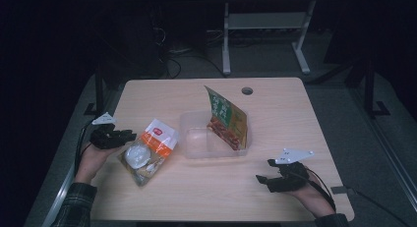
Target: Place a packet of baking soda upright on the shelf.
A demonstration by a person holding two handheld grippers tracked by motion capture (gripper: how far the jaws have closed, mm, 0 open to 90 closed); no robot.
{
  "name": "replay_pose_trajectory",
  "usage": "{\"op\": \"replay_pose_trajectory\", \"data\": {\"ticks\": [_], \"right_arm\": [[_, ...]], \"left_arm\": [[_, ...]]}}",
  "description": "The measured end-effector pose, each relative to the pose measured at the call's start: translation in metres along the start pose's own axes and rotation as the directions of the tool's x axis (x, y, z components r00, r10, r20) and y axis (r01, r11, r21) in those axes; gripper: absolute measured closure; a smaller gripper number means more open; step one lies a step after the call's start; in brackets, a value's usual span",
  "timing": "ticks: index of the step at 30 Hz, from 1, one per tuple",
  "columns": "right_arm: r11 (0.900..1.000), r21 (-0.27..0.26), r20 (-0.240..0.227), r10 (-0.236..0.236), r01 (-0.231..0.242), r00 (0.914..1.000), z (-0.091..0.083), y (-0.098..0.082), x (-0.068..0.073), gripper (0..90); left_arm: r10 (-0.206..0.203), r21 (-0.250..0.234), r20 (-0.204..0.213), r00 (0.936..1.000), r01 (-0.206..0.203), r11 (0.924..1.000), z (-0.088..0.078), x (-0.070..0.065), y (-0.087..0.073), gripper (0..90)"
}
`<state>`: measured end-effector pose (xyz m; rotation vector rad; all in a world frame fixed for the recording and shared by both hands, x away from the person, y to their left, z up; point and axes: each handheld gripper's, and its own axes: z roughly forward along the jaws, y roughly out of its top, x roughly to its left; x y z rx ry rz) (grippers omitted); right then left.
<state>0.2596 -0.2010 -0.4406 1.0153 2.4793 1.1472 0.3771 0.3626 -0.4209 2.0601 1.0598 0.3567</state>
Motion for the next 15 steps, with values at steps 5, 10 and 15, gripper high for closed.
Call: {"op": "replay_pose_trajectory", "data": {"ticks": [5,10,15], "right_arm": [[1.0,0.001,-0.001,0.002,-0.002,1.0,0.0,0.0,0.001,27.8],[1.0,0.003,-0.002,0.001,-0.001,1.0,0.001,0.0,0.001,27.9],[1.0,0.008,-0.003,-0.004,0.004,1.0,0.001,0.0,0.001,27.9]], "left_arm": [[-0.026,0.04,0.051,0.9983,0.024,0.9989,0.012,-0.006,0.003,41.3],[-0.045,0.11,0.07,0.9965,0.037,0.9932,0.032,-0.008,0.001,33.0],[-0.045,0.159,0.1,0.9939,0.029,0.9869,0.041,-0.01,-0.002,32.1]]}}
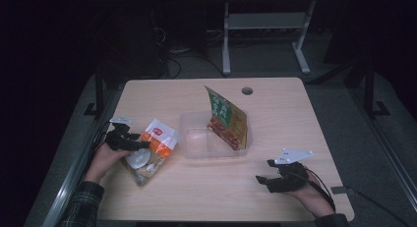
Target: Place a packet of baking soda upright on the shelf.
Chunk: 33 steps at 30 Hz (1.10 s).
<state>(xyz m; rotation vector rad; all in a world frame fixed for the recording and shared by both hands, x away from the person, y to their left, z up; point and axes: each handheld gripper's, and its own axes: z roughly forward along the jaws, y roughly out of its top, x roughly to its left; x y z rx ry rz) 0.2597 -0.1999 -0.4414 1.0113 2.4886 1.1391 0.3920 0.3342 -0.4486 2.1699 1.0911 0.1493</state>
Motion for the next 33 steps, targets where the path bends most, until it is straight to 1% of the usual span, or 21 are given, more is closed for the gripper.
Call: {"op": "replay_pose_trajectory", "data": {"ticks": [1,2,3,4,5,6,7,8,9,13,16,17,19,22,25,27,29,30,31,32,33], "right_arm": [[1.0,0.001,-0.003,-0.001,0.001,1.0,0.0,0.0,0.0,27.8],[1.0,0.001,-0.003,-0.001,0.001,1.0,0.0,0.0,0.0,27.8],[1.0,0.002,-0.004,-0.001,0.001,1.0,0.0,0.0,0.001,27.8],[1.0,0.002,-0.004,-0.001,0.001,1.0,0.0,0.0,0.001,27.8],[1.0,0.003,-0.005,-0.001,0.001,1.0,0.0,0.0,0.001,27.9],[1.0,0.003,-0.005,-0.001,0.001,1.0,0.0,0.0,0.001,27.9],[1.0,0.003,-0.004,-0.002,0.002,1.0,0.0,0.0,0.001,27.9],[1.0,0.002,-0.003,-0.002,0.002,1.0,0.0,0.0,0.001,27.9],[1.0,0.002,-0.002,-0.002,0.002,1.0,0.0,0.0,0.001,27.9],[1.0,0.004,-0.001,-0.002,0.002,1.0,0.001,0.0,0.001,27.9],[1.0,0.006,-0.001,-0.002,0.002,1.0,0.001,0.0,0.001,27.9],[1.0,0.007,-0.001,-0.002,0.002,1.0,0.001,0.001,0.001,27.9],[1.0,0.007,-0.001,-0.003,0.003,1.0,0.001,0.001,0.001,27.9],[1.0,0.007,0.0,-0.003,0.003,1.0,0.001,0.001,0.001,27.9],[1.0,0.007,0.002,-0.002,0.002,1.0,0.001,0.001,0.001,27.9],[1.0,0.007,0.002,-0.005,0.005,1.0,0.001,0.001,0.001,27.9],[1.0,0.005,0.002,-0.01,0.01,1.0,0.001,0.001,0.001,27.9],[1.0,0.004,0.002,-0.009,0.009,1.0,0.001,0.001,0.001,28.1],[1.0,0.003,0.001,-0.008,0.008,1.0,0.001,0.001,0.001,28.1],[1.0,0.004,0.0,-0.007,0.007,1.0,0.001,0.001,0.001,28.1],[1.0,0.004,-0.001,-0.005,0.005,1.0,0.002,0.001,0.001,28.1]], "left_arm": [[-0.006,-0.005,0.023,0.9997,0.006,1.0,0.001,0.0,0.0,34.4],[-0.006,-0.005,0.023,0.9997,0.006,1.0,0.001,0.0,0.0,35.8],[-0.01,-0.004,0.037,0.9993,0.01,0.9999,0.001,0.0,-0.001,37.6],[-0.01,-0.004,0.037,0.9993,0.01,0.9999,0.001,0.0,-0.001,38.7],[-0.009,0.007,0.049,0.9988,0.008,0.9999,0.003,0.001,-0.002,40.3],[-0.009,0.007,0.049,0.9988,0.008,0.9999,0.003,0.001,-0.002,43.6],[-0.015,0.012,0.055,0.9984,0.015,0.9998,0.003,0.001,-0.003,43.6],[-0.006,0.025,0.058,0.9983,0.004,0.9997,0.004,0.002,-0.003,46.0],[-0.008,0.023,0.063,0.998,0.006,0.9997,0.004,0.002,-0.003,49.5],[0.004,0.024,0.049,0.9988,-0.005,0.9997,0.003,0.001,-0.003,57.7],[0.017,0.024,0.043,0.999,-0.018,0.9996,0.003,-0.001,-0.003,72.7],[0.036,0.034,0.037,0.9987,-0.037,0.9987,0.004,-0.003,-0.003,77.4],[0.044,0.034,0.035,0.9984,-0.045,0.9984,0.004,-0.004,-0.003,83.2],[0.052,0.033,0.031,0.9982,-0.053,0.9981,0.003,-0.005,-0.003,87.1],[0.042,0.009,0.032,0.9986,-0.042,0.9991,0.0,-0.007,-0.003,88.9],[0.056,-0.001,0.021,0.9982,-0.056,0.9984,-0.005,-0.008,-0.002,89.2],[0.049,-0.03,0.01,0.9987,-0.049,0.9984,-0.01,-0.012,-0.003,89.3],[0.054,-0.034,0.005,0.9985,-0.054,0.9979,-0.014,-0.013,-0.003,89.3],[0.042,-0.056,0.005,0.9991,-0.041,0.9976,-0.017,-0.015,-0.004,89.3],[0.053,-0.059,0.001,0.9986,-0.053,0.9969,-0.022,-0.015,-0.004,89.3],[0.045,-0.077,0.003,0.999,-0.045,0.996,-0.026,-0.016,-0.005,89.3]]}}
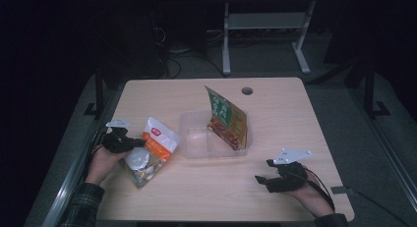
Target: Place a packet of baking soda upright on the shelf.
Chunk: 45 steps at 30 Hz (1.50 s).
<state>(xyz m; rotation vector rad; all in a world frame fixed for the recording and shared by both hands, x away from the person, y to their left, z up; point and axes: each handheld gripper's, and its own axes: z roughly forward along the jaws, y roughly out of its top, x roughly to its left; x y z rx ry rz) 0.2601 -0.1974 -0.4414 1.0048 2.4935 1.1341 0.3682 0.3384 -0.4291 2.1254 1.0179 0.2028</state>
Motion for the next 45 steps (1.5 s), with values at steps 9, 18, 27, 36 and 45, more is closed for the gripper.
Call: {"op": "replay_pose_trajectory", "data": {"ticks": [9,18,27,36,45], "right_arm": [[1.0,0.003,-0.005,-0.004,0.004,1.0,0.001,0.001,0.001,28.0],[1.0,0.012,-0.029,0.001,-0.001,0.9996,0.003,0.002,0.003,26.8],[1.0,-0.009,-0.077,0.024,-0.025,0.9967,0.001,0.008,0.007,20.0],[0.999,-0.033,-0.127,-0.007,0.003,0.9919,0.006,0.014,0.02,25.5],[0.995,-0.101,-0.164,-0.026,0.009,0.9861,0.007,0.029,0.029,36.9]], "left_arm": [[0.02,-0.122,-0.017,0.9996,-0.022,0.9923,-0.035,-0.006,0.0,89.5],[0.048,-0.222,-0.005,0.9988,-0.048,0.9739,-0.059,-0.014,0.007,89.6],[0.066,-0.275,0.006,0.9978,-0.062,0.9593,-0.071,-0.023,0.015,89.6],[0.105,-0.318,0.054,0.993,-0.082,0.9446,-0.079,-0.055,0.035,89.6],[0.154,-0.331,0.092,0.9838,-0.116,0.9366,-0.072,-0.087,0.048,89.6]]}}
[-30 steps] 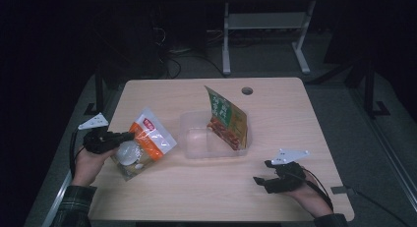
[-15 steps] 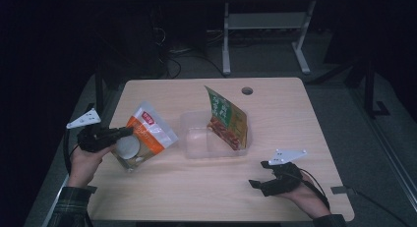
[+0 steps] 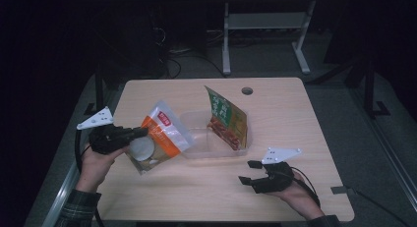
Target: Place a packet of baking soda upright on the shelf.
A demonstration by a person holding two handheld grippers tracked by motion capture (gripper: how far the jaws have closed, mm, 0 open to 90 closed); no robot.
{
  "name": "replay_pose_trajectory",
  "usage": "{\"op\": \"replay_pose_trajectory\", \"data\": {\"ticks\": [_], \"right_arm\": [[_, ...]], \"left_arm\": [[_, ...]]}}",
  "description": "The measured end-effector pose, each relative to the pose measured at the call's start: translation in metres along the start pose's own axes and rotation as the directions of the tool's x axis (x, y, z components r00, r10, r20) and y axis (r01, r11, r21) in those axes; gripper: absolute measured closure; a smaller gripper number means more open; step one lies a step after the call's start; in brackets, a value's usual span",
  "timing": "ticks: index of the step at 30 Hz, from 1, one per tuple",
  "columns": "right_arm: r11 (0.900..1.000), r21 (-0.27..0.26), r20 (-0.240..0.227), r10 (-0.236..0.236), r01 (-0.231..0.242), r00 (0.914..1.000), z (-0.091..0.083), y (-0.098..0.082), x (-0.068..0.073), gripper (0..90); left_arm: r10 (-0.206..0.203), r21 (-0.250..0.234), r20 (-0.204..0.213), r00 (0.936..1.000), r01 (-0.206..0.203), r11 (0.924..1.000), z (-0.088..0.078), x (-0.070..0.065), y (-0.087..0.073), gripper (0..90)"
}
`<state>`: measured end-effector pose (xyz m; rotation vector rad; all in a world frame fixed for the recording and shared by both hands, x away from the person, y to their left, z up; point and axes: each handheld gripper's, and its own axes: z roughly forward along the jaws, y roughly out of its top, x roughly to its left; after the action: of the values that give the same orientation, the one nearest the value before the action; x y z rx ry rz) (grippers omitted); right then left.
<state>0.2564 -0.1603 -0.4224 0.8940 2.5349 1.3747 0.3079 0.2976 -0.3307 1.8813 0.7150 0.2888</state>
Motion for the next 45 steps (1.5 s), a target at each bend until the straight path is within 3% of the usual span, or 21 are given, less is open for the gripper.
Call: {"op": "replay_pose_trajectory", "data": {"ticks": [3,16,24,25,27,29,34,41,45], "right_arm": [[0.999,-0.029,-0.045,-0.015,0.014,0.9989,0.007,0.012,0.006,39.4],[0.99,-0.131,-0.139,-0.064,0.046,0.9881,0.026,0.048,0.022,45.4],[0.982,-0.186,-0.209,-0.061,0.022,0.9761,0.043,0.062,0.025,57.7],[0.981,-0.196,-0.241,-0.054,0.006,0.969,0.046,0.064,0.024,60.7],[0.98,-0.2,-0.259,-0.054,0.001,0.9643,0.049,0.065,0.022,64.2],[0.98,-0.197,-0.271,-0.052,-0.002,0.9611,0.052,0.065,0.022,66.5],[0.98,-0.199,-0.265,-0.058,0.004,0.9624,0.057,0.065,0.024,72.1],[0.981,-0.195,-0.288,-0.059,0.002,0.9558,0.062,0.067,0.023,89.1],[0.98,-0.196,-0.291,-0.08,0.022,0.9535,0.062,0.068,0.024,89.6]], "left_arm": [[0.011,-0.003,0.027,0.9996,-0.011,0.9999,0.01,-0.013,0.003,89.6],[0.018,0.009,0.108,0.994,-0.019,0.9998,0.039,-0.037,0.003,89.6],[0.021,0.017,0.148,0.9888,-0.024,0.9996,0.05,-0.048,0.001,89.6],[0.012,0.013,0.157,0.9876,-0.014,0.9998,0.051,-0.049,0.001,89.6],[0.009,0.012,0.163,0.9866,-0.011,0.9999,0.053,-0.05,0.0,89.6],[0.009,0.011,0.163,0.9865,-0.011,0.9999,0.053,-0.051,0.0,89.6],[0.002,0.0,0.168,0.9858,-0.003,1.0,0.052,-0.051,0.001,89.6],[0.0,-0.004,0.166,0.9861,0.0,1.0,0.051,-0.049,0.0,89.6],[0.003,0.001,0.16,0.9871,-0.003,1.0,0.051,-0.049,-0.001,89.5]]}}
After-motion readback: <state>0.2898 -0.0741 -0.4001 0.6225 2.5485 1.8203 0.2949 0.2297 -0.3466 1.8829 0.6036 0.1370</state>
